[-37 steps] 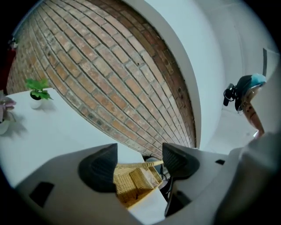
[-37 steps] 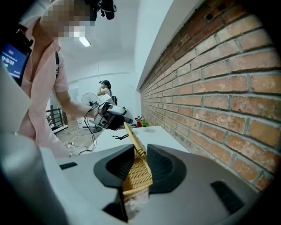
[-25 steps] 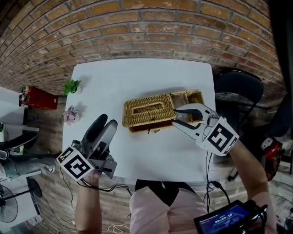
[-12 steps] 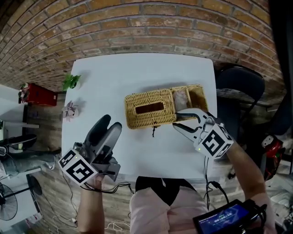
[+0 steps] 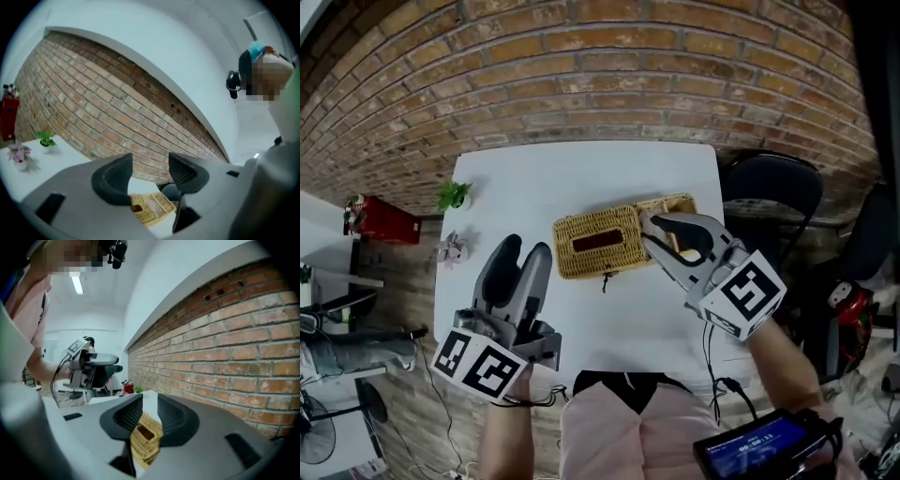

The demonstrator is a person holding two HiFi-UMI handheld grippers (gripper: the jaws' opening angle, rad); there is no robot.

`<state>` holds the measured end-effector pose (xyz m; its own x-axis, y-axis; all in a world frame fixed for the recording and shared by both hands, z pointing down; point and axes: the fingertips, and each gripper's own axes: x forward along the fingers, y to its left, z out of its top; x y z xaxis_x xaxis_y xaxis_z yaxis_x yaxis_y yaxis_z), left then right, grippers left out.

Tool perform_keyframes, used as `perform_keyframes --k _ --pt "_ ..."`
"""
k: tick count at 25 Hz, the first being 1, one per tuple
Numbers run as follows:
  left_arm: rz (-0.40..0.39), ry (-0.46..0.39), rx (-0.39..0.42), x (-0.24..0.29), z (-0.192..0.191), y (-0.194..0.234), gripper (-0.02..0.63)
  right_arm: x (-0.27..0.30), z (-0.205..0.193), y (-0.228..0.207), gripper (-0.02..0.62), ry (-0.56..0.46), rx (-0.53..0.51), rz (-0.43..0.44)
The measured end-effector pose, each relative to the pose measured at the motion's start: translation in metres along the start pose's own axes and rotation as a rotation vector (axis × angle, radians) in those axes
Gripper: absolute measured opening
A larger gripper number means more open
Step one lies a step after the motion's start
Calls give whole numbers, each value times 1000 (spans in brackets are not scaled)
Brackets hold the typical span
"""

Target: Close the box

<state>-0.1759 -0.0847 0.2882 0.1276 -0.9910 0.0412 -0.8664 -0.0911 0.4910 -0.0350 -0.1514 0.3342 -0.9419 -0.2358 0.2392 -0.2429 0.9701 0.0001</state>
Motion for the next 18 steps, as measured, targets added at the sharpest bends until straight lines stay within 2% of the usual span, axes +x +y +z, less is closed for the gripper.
perform_keyframes --k 4,6,8,12,18 --pt "69 -93 214 9 33 -39 165 -7 57 -9 53 -97 60 -146" --pt "106 -127 317 13 44 -55 104 -11 77 -12 0 -131 57 -206" --pt "143 -147 381 17 52 -63 47 -15 90 -13 0 -152 28 -261" --pt "167 -155 429 23 60 -73 23 -22 104 -11 0 -178 -27 -337" --pt "177 -156 458 27 61 -78 20 -30 107 -9 0 -195 -22 -362"
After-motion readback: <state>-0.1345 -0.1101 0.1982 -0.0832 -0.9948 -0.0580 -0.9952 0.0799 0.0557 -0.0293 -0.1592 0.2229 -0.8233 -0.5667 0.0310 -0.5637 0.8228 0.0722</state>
